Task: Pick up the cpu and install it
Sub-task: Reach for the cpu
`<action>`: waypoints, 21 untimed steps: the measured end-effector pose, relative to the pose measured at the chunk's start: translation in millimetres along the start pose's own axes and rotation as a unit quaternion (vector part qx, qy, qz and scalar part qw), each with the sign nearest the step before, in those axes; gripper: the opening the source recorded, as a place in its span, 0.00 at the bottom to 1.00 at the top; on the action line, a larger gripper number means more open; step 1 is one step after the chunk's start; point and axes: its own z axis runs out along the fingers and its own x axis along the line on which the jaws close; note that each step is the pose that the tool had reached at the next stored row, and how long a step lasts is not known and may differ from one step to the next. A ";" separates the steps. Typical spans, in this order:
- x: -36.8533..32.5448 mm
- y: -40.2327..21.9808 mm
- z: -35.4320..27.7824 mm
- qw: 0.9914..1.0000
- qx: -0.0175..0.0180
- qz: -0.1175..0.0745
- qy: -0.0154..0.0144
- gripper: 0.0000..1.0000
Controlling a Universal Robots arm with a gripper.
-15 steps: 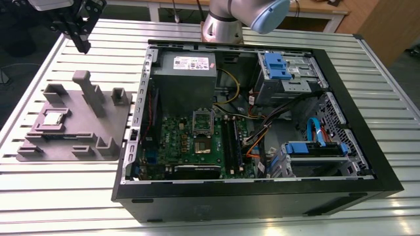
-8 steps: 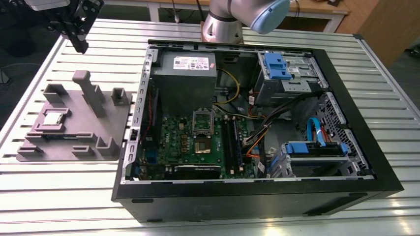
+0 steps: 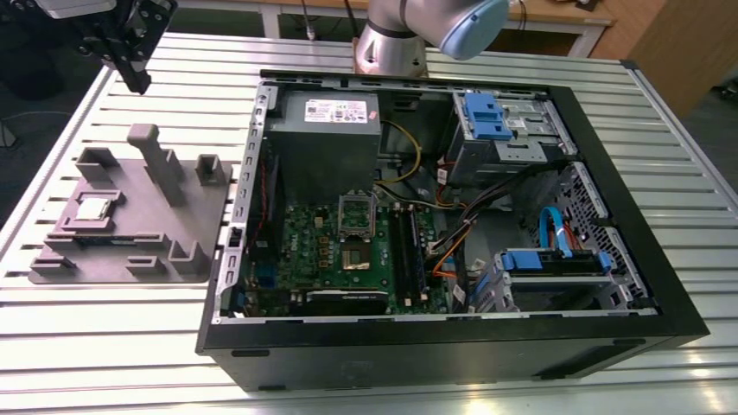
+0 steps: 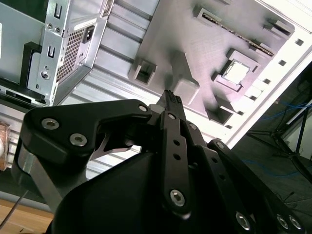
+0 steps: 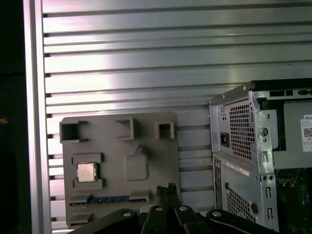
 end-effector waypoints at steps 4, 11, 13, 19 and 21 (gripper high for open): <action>1.9 -0.1 0.0 1.000 0.000 0.000 0.000 0.11; 5.0 -0.4 0.0 1.000 0.000 0.000 0.000 0.11; 5.9 -0.4 -0.1 1.000 0.000 0.000 0.000 0.11; 8.4 -0.6 0.0 1.000 0.000 0.000 0.000 0.11; 9.2 -0.7 -0.1 1.000 0.000 0.000 0.000 0.11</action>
